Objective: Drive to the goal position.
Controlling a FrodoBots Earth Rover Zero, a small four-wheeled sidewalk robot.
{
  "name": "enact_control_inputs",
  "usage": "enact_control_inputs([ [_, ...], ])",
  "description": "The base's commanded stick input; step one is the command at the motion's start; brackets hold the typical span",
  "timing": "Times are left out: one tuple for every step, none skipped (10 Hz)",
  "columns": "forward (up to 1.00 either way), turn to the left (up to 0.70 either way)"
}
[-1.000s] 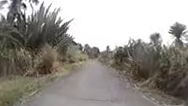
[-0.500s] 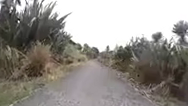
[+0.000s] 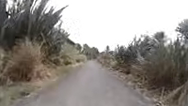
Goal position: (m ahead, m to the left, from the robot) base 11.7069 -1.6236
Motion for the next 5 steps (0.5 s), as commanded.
enact_control_inputs([
  [1.00, 0.00],
  [1.00, 0.00],
  [1.00, 0.00],
  [1.00, 0.00],
  [1.00, 0.00],
])
